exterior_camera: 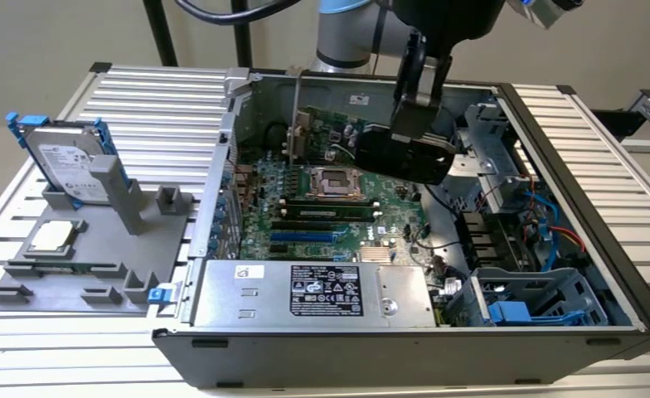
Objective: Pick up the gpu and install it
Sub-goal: 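Insert the gpu into the slot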
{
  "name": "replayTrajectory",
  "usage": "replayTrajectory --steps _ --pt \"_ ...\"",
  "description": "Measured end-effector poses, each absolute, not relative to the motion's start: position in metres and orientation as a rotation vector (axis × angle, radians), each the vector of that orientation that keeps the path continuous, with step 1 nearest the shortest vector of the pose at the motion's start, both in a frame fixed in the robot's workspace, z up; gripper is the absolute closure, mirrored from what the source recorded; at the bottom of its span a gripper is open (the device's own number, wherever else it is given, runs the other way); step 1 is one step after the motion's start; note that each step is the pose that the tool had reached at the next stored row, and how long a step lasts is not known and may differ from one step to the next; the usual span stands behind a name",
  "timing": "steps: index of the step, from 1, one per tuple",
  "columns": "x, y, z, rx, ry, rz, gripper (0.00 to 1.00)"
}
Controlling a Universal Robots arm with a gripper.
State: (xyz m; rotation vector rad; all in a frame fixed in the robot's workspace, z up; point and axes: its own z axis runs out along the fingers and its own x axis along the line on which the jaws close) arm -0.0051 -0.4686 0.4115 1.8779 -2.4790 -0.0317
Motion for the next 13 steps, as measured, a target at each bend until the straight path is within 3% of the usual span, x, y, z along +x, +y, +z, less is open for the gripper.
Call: replayTrajectory --steps 13 --pt "-0.0051 -0.4686 0.4115 1.958 -2.415 -0.03 1.0"
